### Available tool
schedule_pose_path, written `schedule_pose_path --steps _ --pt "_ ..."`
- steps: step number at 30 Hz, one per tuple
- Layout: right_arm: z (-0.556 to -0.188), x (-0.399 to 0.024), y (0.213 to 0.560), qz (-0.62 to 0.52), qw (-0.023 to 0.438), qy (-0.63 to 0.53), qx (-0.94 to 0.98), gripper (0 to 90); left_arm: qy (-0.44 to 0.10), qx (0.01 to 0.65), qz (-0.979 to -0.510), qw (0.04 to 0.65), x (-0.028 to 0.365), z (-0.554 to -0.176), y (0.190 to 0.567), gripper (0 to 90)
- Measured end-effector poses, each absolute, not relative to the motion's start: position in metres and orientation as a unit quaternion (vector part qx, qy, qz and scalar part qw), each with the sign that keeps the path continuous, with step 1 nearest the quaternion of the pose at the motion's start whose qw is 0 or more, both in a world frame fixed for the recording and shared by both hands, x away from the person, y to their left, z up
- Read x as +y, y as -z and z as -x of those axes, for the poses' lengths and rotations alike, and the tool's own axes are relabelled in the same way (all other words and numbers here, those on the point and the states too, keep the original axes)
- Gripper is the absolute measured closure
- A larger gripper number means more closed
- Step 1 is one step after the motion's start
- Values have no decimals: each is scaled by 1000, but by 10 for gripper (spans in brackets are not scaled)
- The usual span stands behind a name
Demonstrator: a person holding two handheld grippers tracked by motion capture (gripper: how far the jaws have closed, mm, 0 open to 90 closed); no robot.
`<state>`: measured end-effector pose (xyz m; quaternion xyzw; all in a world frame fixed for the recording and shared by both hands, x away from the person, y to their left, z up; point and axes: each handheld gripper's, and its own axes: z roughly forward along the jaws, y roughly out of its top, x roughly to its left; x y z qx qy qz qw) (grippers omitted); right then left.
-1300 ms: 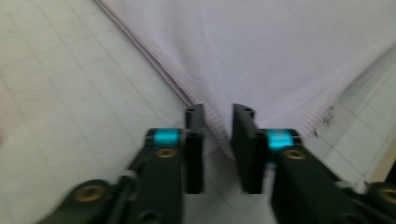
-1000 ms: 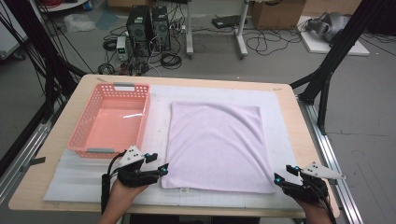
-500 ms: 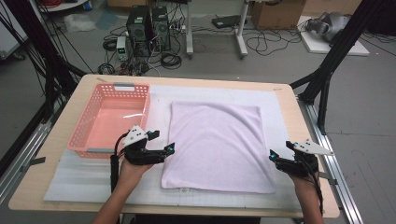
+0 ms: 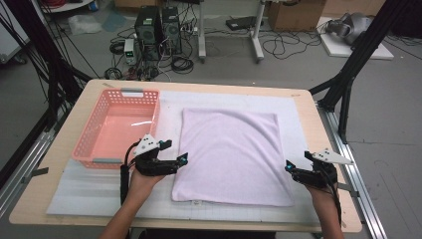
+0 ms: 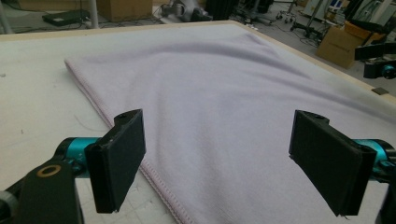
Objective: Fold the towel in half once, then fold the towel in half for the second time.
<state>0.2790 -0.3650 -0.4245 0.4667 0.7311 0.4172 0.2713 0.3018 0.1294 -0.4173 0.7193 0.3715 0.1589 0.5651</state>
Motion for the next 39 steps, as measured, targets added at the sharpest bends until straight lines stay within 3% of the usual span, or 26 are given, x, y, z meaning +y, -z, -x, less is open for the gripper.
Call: schedule_pose_path --steps 11,15,20,24,30,33,39 --pt "-282 -364 423 -467 254 -413 739 190 -146 392 -702 577 130 -310 409 194" --pt "-286 -364 421 -464 252 -417 740 189 -143 366 -705 591 121 -312 394 194" --pt "-297 -361 418 -459 244 -421 743 189 -154 355 -709 589 106 -328 380 197" --pt "-314 -360 414 -457 228 -424 748 197 -176 351 -714 580 94 -342 377 248" --pt "-347 -357 408 -464 212 -410 756 213 -175 409 -729 521 76 -393 384 305" --pt "-362 -357 405 -465 213 -404 758 216 -178 435 -731 495 74 -413 389 381" --pt "-392 -361 405 -486 207 -389 754 245 -178 480 -731 452 77 -450 405 369"
